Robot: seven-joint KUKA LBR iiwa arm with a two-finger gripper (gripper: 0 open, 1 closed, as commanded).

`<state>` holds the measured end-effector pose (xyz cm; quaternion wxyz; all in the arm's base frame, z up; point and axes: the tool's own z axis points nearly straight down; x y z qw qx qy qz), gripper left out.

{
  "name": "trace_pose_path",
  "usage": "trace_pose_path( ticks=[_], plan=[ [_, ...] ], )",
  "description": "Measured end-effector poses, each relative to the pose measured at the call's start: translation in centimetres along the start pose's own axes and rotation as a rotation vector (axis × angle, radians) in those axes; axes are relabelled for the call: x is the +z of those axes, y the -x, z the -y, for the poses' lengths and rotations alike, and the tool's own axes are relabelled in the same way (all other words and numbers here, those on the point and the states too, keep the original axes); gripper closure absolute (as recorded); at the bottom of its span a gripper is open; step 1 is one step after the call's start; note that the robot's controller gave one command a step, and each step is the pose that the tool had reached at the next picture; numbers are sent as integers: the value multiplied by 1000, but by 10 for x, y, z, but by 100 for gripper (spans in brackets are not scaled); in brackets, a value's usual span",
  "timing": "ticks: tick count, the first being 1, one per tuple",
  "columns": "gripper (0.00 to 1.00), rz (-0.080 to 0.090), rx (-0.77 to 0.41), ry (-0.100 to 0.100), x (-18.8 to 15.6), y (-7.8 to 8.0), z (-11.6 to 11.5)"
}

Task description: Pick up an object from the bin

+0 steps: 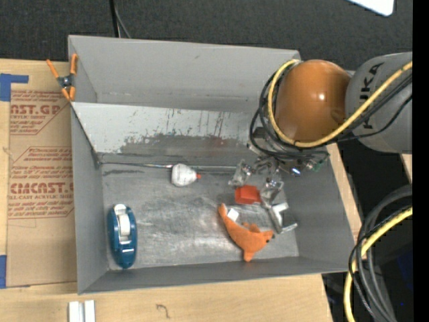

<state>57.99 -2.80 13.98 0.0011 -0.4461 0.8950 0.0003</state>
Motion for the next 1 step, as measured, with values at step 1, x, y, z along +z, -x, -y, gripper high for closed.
trace_pose_path(
  ticks=[1],
  plan=[
    [100,0,67,1,-217,10,-4]
  ],
)
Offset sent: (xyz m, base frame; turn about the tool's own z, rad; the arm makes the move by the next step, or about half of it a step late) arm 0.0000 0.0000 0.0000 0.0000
